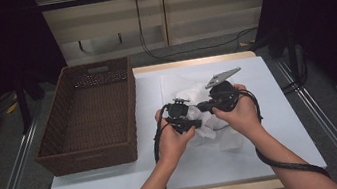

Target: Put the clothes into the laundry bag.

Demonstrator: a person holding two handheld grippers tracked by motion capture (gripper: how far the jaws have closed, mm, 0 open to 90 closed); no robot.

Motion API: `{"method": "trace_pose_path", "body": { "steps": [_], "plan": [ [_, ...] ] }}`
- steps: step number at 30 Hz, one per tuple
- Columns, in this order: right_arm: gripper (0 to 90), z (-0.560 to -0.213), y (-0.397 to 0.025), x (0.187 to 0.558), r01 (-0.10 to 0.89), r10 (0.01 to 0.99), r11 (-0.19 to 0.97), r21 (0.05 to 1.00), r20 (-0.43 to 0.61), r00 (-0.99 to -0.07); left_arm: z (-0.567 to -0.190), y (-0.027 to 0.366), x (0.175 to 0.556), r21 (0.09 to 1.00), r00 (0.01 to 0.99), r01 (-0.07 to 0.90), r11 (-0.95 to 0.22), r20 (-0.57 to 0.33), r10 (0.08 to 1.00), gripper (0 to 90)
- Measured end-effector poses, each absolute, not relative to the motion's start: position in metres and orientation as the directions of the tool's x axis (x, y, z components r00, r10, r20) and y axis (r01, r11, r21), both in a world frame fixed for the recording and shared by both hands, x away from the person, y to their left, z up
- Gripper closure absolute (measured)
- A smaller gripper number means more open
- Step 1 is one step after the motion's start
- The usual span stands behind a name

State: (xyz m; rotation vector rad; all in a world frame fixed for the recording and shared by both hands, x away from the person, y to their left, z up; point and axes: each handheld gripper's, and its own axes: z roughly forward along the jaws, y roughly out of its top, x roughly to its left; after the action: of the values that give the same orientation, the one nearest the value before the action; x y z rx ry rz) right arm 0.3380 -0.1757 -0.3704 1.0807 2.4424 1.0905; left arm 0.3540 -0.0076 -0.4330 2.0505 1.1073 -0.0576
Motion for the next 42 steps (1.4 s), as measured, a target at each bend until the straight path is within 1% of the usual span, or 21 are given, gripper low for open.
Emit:
{"method": "trace_pose_path", "body": {
  "steps": [9, 12, 22, 26, 30, 32, 33, 37, 42],
  "plan": [
    [90.0, -0.369, -0.176, 0.338, 0.524, 0.718, 0.440, 0.729, 0.065, -0.693, -0.427, -0.012, 0.362, 0.649, 0.629, 0.693, -0.314, -0.332, 0.703, 81.7],
    [90.0, -0.369, -0.176, 0.337, 0.521, 0.718, 0.438, 0.733, 0.064, -0.693, -0.427, -0.014, 0.364, 0.653, 0.615, 0.697, -0.295, -0.332, 0.715, 81.7],
    [90.0, -0.369, -0.177, 0.337, 0.529, 0.722, 0.438, 0.727, 0.066, -0.688, -0.433, -0.016, 0.371, 0.672, 0.606, 0.679, -0.295, -0.287, 0.742, 81.5],
    [90.0, -0.370, -0.178, 0.337, 0.526, 0.719, 0.438, 0.729, 0.067, -0.691, -0.433, -0.016, 0.373, 0.681, 0.603, 0.674, -0.285, -0.285, 0.745, 81.5],
    [90.0, -0.369, -0.178, 0.338, 0.526, 0.719, 0.435, 0.731, 0.069, -0.691, -0.432, -0.017, 0.373, 0.710, 0.600, 0.654, -0.259, -0.279, 0.750, 81.3],
    [90.0, -0.369, -0.178, 0.338, 0.523, 0.719, 0.441, 0.729, 0.062, -0.692, -0.433, -0.016, 0.374, 0.711, 0.604, 0.649, -0.272, -0.264, 0.752, 81.3],
    [90.0, -0.369, -0.178, 0.337, 0.524, 0.719, 0.442, 0.728, 0.061, -0.692, -0.433, -0.016, 0.375, 0.715, 0.599, 0.650, -0.257, -0.273, 0.753, 81.3],
    [90.0, -0.369, -0.178, 0.337, 0.524, 0.719, 0.442, 0.728, 0.063, -0.692, -0.434, -0.015, 0.375, 0.729, 0.603, 0.636, -0.254, -0.265, 0.752, 81.3],
    [90.0, -0.369, -0.179, 0.338, 0.529, 0.719, 0.440, 0.726, 0.068, -0.691, -0.433, -0.013, 0.376, 0.733, 0.615, 0.627, -0.263, -0.260, 0.744, 81.2]
  ]
}}
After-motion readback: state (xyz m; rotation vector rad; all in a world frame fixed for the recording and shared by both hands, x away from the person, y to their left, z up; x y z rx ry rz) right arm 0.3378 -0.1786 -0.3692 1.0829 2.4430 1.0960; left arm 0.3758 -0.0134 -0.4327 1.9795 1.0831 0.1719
